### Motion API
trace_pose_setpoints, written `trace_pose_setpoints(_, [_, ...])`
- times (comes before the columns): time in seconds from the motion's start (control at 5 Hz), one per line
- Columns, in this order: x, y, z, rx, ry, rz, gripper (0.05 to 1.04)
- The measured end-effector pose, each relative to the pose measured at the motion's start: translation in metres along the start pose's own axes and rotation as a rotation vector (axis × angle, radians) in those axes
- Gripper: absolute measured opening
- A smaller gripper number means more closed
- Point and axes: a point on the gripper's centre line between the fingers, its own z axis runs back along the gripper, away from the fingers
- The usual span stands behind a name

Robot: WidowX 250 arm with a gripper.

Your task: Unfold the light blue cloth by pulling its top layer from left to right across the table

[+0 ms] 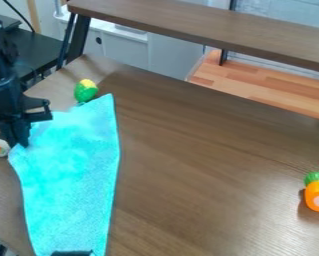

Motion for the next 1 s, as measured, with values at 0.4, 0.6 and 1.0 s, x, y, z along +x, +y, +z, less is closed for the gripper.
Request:
trace_pose_setpoints(0.4, [0.003, 0.0007, 0.0015, 0.041, -0.017, -0.001, 0.153])
trace_pose_setpoints(0.6, [0.0046, 0.0, 0.0006, 0.036, -0.015, 0.009, 0.065])
trace_pose_setpoints(1.0, [0.0077, 0.0031, 0.0001, 0.06, -0.024, 0.021, 0.074])
